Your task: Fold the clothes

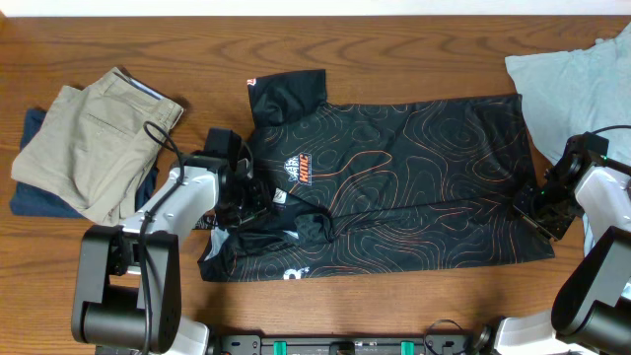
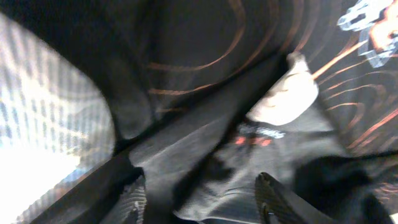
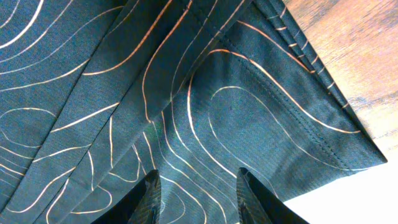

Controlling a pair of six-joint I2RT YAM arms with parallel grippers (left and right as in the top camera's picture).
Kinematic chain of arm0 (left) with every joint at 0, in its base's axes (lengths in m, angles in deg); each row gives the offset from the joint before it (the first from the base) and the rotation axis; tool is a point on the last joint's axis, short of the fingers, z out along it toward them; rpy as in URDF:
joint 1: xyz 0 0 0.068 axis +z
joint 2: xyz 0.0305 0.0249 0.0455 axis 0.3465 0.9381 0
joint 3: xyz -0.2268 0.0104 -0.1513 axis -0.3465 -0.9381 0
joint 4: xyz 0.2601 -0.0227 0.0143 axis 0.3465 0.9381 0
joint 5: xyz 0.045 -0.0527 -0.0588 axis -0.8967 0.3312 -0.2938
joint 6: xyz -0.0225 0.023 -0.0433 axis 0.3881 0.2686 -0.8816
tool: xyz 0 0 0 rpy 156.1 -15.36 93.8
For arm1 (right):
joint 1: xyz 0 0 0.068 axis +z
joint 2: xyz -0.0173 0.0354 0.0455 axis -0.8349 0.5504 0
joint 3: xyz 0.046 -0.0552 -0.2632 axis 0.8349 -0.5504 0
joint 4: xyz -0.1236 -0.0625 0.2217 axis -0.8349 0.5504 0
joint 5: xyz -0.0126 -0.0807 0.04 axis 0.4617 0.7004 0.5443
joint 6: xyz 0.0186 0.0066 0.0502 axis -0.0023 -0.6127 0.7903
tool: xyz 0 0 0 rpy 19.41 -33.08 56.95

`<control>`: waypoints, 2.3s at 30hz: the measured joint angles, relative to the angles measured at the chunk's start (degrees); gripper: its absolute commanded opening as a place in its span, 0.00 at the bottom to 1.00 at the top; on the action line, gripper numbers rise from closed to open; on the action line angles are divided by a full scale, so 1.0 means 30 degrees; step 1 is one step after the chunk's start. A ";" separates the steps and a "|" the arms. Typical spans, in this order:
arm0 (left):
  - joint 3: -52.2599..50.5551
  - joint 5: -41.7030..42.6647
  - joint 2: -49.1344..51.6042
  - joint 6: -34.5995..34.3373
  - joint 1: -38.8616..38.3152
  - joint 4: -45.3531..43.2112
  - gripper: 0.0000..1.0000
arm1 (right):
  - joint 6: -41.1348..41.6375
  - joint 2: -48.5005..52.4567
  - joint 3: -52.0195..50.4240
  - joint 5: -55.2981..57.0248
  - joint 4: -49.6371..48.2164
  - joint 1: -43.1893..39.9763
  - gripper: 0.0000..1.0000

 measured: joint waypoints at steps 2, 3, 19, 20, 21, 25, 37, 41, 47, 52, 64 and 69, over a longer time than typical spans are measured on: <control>-0.0080 -0.0066 0.0000 0.0058 0.0000 -0.0022 0.49 | 0.0000 0.0000 0.0000 -0.0007 0.0007 0.0000 0.38; -0.0080 -0.0044 0.0000 0.0080 -0.0029 -0.0036 0.49 | 0.0000 0.0000 0.0000 -0.0007 0.0007 0.0000 0.38; -0.0095 -0.0663 0.0000 0.1013 -0.2499 -0.0080 0.06 | 0.0000 0.0000 0.0000 -0.0007 0.0015 0.0000 0.38; -0.0095 -0.0714 0.0000 0.1035 -0.2499 -0.0066 0.06 | 0.0000 0.0000 0.0000 -0.0007 0.0015 0.0000 0.39; -0.0095 -0.0794 0.0000 0.1027 -0.2484 -0.0007 0.06 | 0.0000 0.0000 0.0000 -0.0007 0.0015 0.0000 0.39; 0.0401 -0.0991 -0.0080 0.1071 -0.1960 0.1472 0.06 | 0.0000 0.0000 0.0000 -0.0007 0.0015 0.0000 0.39; 0.2280 -0.3432 -0.2667 0.0051 -0.0189 0.6637 0.07 | 0.0000 0.0000 0.0000 -0.0007 0.0007 0.0000 0.39; 0.1894 -0.3701 -0.2652 -0.0219 -0.0197 0.7002 0.68 | 0.0000 0.0000 0.0000 0.0000 0.0015 0.0000 0.39; 0.1413 -0.3934 -0.2652 -0.0444 -0.0189 0.6834 0.70 | 0.0000 0.0000 0.0000 -0.0007 0.0007 0.0000 0.39; 0.1668 -0.4000 -0.2652 -0.0437 -0.0189 0.6382 0.68 | -0.0015 0.0000 0.0000 -0.0007 0.0015 0.0000 0.37; 0.5501 -0.4051 -0.2659 0.1829 -0.0189 0.0991 0.79 | -0.1304 -0.0007 0.0328 -0.1727 -0.0131 0.0007 0.49; 0.5821 -0.4044 -0.1603 0.2528 -0.0058 -0.1807 0.79 | -0.1800 -0.0568 0.1384 -0.2200 0.0146 0.0488 0.56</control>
